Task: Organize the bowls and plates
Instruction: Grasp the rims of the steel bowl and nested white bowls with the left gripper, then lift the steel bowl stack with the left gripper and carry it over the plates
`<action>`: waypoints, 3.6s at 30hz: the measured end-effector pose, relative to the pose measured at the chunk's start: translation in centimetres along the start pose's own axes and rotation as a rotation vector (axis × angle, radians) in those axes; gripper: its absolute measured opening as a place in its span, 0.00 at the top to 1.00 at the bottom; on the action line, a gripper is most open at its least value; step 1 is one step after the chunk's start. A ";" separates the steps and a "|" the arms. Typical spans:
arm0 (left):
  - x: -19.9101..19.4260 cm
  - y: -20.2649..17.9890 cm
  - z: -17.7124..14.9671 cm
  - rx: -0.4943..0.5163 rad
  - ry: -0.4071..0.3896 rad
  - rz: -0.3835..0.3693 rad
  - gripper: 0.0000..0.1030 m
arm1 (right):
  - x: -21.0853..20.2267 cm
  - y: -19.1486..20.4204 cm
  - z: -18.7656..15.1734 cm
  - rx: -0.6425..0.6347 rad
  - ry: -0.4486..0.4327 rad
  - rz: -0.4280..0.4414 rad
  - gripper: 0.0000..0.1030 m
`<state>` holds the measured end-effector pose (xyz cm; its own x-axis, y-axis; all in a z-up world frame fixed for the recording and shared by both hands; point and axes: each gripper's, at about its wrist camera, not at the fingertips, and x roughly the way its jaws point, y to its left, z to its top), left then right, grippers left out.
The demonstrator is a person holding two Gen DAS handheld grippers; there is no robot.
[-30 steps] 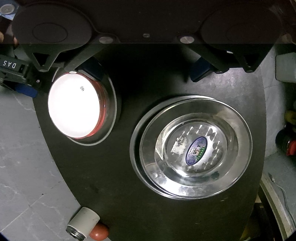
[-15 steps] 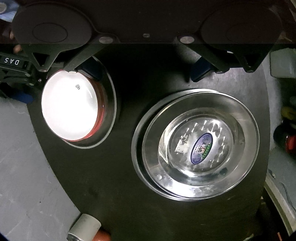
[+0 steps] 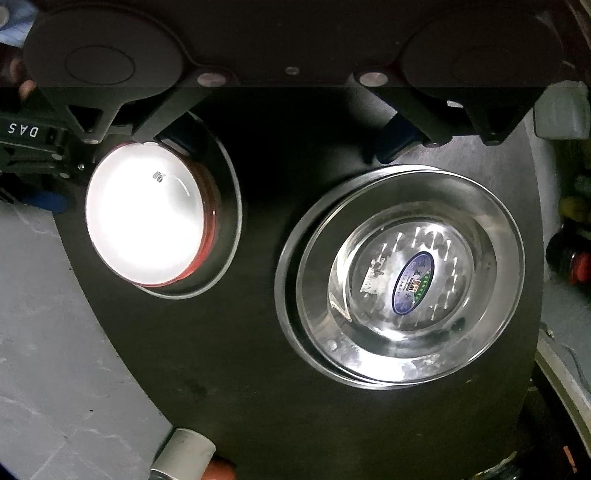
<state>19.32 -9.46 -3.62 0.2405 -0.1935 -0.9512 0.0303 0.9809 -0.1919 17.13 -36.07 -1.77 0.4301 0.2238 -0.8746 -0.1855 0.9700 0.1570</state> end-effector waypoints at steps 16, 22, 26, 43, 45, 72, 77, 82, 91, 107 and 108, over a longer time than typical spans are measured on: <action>-1.0 -1.2 0.1 0.049 -0.061 -0.115 0.60 | -0.6 0.3 0.1 -0.030 -0.029 0.122 0.38; -0.6 -1.6 0.0 0.065 -0.069 -0.152 0.78 | -0.9 1.1 0.0 -0.087 -0.028 0.196 0.68; -0.6 -1.8 0.0 0.047 -0.079 -0.154 0.79 | -1.1 1.9 -0.2 -0.129 -0.029 0.206 0.73; -0.8 -2.1 -0.1 0.085 -0.098 -0.142 0.80 | -0.2 2.4 -0.1 -0.115 -0.003 0.220 0.66; -0.8 -2.1 0.0 0.091 -0.102 -0.141 0.80 | -0.1 2.4 0.0 -0.109 -0.005 0.222 0.67; -2.0 -1.3 -1.3 0.168 -0.239 -0.207 0.80 | -1.4 2.9 -1.1 -0.147 -0.113 0.153 0.71; -2.9 -0.7 -1.5 0.163 -0.270 -0.207 0.80 | -2.0 3.5 -0.6 -0.167 -0.133 0.155 0.71; -4.1 0.0 -1.5 0.151 -0.293 -0.204 0.80 | -2.4 4.1 0.1 -0.187 -0.148 0.167 0.71; -6.1 1.9 -1.7 0.102 -0.328 -0.186 0.80 | -2.4 6.2 1.8 -0.233 -0.159 0.206 0.71; -8.0 7.4 -1.9 -0.011 -0.339 -0.105 0.80 | -0.2 12.0 4.1 -0.341 -0.120 0.292 0.71; -8.1 7.9 -2.0 -0.020 -0.339 -0.101 0.80 | -0.1 12.3 4.1 -0.346 -0.117 0.296 0.71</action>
<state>15.66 -0.21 2.09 0.5456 -0.2694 -0.7935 0.0526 0.9561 -0.2885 18.47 -23.74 2.14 0.4073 0.5141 -0.7549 -0.5900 0.7790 0.2121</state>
